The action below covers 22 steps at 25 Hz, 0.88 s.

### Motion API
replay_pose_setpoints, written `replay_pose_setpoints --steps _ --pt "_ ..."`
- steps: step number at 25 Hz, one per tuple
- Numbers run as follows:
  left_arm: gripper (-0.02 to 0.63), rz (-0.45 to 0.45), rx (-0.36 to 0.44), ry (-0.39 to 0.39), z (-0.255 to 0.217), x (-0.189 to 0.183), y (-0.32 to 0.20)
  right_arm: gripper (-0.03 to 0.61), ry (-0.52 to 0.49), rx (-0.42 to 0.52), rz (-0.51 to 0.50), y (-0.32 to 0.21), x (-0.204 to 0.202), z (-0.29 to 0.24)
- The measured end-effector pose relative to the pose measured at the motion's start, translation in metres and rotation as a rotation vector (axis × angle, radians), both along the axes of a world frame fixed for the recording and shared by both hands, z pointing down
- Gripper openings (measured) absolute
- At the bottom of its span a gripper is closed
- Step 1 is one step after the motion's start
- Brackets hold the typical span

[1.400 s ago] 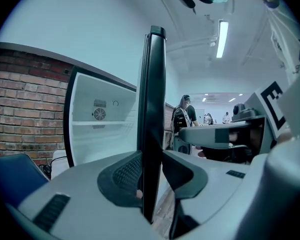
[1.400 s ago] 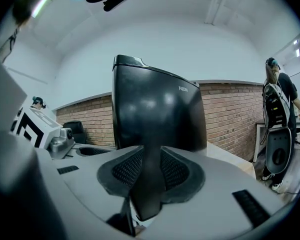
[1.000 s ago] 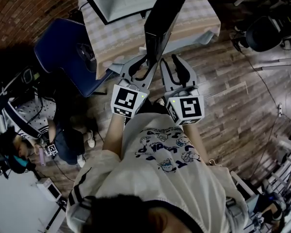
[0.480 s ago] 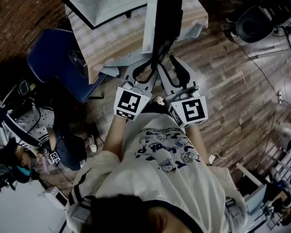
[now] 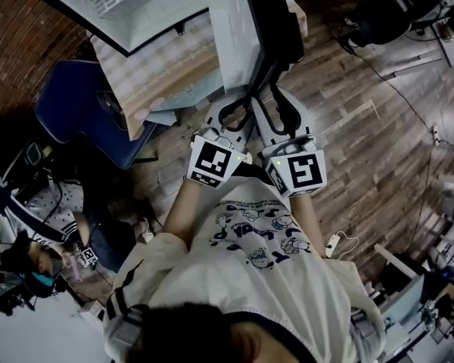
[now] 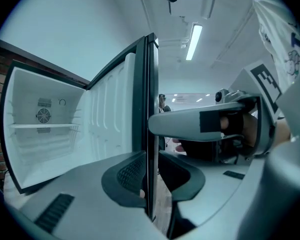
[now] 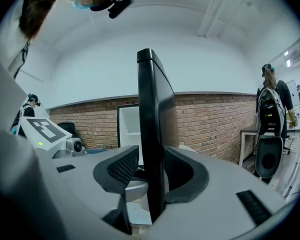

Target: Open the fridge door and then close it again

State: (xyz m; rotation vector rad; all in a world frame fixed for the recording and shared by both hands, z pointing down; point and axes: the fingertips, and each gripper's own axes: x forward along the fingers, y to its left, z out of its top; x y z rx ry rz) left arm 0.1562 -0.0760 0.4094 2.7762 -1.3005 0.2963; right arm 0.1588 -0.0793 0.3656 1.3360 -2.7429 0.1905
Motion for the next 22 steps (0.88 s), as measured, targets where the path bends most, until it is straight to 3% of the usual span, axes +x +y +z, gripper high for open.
replay_pose_setpoints --steps 7,14,22 --pt "0.087 0.068 -0.003 -0.006 0.002 0.038 -0.013 0.140 -0.009 0.004 0.079 -0.021 0.041 0.004" --pt "0.087 0.115 0.000 -0.005 -0.001 0.074 -0.025 0.135 -0.033 0.013 0.093 -0.037 0.078 0.005" --pt "0.087 0.161 0.014 -0.004 -0.007 0.098 -0.038 0.127 -0.054 0.013 0.202 -0.058 0.122 0.002"
